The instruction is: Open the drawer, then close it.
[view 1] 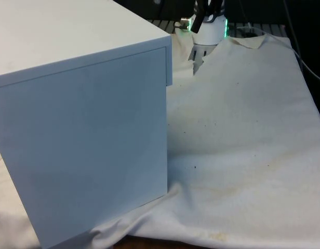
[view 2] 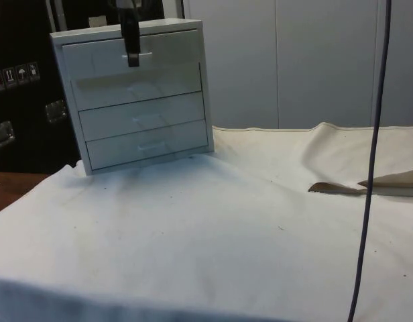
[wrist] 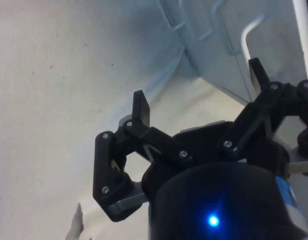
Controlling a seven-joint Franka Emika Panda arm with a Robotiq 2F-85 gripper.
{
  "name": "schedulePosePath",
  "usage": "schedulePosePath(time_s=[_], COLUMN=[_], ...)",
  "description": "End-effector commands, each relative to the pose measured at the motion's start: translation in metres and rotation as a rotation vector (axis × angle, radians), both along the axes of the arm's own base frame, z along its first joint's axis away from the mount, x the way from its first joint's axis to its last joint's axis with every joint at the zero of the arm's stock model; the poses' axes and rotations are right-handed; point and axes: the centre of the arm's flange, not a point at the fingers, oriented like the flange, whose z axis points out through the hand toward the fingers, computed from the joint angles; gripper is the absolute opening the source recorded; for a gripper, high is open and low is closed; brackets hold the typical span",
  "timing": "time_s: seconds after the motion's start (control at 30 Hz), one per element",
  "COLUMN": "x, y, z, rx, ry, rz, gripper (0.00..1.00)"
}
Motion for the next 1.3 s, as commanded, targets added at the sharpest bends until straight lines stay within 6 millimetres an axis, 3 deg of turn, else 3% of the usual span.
schedulePosePath(time_s=[0.0,0.4,1.27], x=[-0.002,-0.014,-0.014], y=[-0.001,-0.008,-0.023], z=[0.000,-0.011,-0.033], rx=[-0.015,-0.055,-0.092], ry=[-0.017,-0.028,-0.066], rz=[0.008,0.046,0.150], gripper=[1.00,1.00,1.00])
